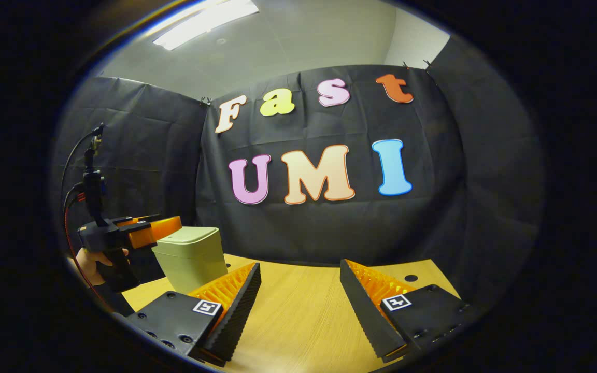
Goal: Press the lid of the desktop garbage bin to open it, pick up the crumpled paper on the desktop and throw it into the bin, then pick up the pop can on the desktop and drop it into the bin, and finally close the garbage bin lid.
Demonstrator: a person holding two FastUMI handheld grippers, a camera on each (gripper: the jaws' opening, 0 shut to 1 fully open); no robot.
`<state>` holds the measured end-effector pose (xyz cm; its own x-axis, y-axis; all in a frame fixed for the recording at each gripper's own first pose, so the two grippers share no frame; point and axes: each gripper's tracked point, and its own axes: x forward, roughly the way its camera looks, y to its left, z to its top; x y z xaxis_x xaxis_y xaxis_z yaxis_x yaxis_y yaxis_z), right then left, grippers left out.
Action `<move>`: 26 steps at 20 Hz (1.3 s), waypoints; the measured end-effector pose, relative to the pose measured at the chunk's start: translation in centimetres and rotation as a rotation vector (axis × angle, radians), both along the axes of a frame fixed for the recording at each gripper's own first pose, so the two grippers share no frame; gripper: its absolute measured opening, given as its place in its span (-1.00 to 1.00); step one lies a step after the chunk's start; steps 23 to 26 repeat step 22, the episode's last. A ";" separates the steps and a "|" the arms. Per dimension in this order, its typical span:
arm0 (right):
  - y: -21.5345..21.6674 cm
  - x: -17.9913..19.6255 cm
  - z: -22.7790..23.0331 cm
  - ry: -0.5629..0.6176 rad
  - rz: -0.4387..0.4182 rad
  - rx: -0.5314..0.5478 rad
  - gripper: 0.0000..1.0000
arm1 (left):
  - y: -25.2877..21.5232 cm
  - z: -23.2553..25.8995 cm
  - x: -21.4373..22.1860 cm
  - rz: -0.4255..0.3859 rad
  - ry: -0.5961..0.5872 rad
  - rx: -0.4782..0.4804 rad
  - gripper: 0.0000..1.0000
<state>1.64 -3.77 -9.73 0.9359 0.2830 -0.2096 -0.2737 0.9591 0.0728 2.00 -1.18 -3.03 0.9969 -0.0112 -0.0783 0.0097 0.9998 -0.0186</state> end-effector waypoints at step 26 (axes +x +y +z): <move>3.9 -6.5 5.1 -0.087 -0.137 0.036 0.94 | -7.4 0.9 -6.5 -0.297 0.060 -0.122 0.84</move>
